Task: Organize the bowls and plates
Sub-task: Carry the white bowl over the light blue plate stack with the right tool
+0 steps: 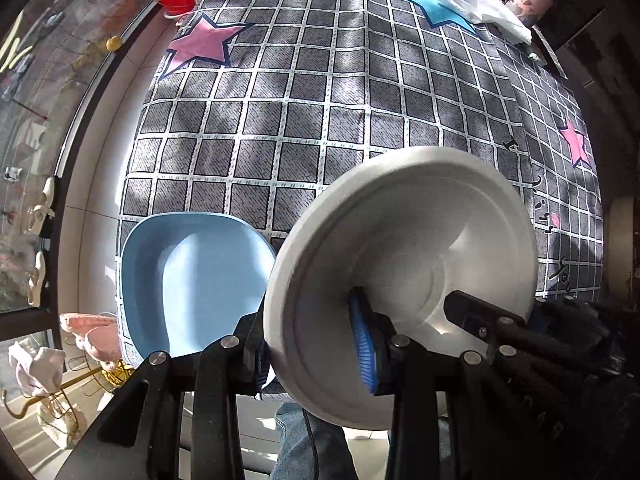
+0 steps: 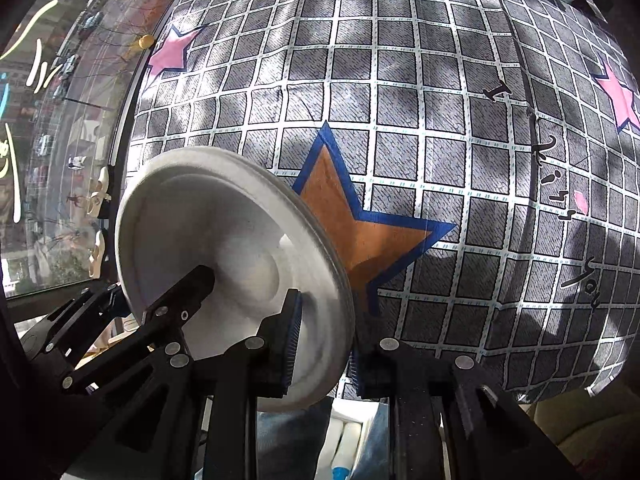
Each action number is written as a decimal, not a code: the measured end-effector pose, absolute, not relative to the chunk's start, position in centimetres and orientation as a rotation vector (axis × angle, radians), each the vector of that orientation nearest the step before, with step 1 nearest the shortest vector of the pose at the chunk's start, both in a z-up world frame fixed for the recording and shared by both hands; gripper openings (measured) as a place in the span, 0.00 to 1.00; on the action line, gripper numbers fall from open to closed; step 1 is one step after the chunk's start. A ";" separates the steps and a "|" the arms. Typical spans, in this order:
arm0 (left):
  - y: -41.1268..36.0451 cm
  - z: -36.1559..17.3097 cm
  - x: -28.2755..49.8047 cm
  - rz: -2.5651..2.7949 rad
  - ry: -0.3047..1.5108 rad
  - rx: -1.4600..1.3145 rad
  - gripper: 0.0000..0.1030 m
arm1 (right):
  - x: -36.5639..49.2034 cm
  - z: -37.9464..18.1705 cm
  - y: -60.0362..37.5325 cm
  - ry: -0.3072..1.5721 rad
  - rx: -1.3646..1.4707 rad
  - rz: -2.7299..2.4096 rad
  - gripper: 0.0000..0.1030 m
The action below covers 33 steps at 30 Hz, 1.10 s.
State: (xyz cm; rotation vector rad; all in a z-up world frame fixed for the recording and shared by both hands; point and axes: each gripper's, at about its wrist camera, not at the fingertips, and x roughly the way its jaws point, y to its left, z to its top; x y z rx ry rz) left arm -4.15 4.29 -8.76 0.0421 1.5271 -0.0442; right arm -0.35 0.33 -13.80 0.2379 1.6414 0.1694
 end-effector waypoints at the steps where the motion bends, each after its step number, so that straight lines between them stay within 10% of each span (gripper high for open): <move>1: 5.3 -8.5 -4.2 -0.022 1.523 0.031 0.37 | -0.1 -13.8 1.4 1.638 0.223 0.191 0.22; 24: 16.8 -12.2 -5.5 0.123 1.550 -0.048 0.40 | 0.9 -19.2 14.8 1.678 0.047 0.346 0.22; 30: 17.1 -11.5 -5.5 0.150 1.515 0.047 0.75 | 0.7 -17.5 14.0 1.636 -0.022 0.304 0.24; 33: 18.1 -11.3 -5.7 0.166 1.531 0.035 0.79 | 0.9 -16.4 13.4 1.596 -0.045 0.268 0.62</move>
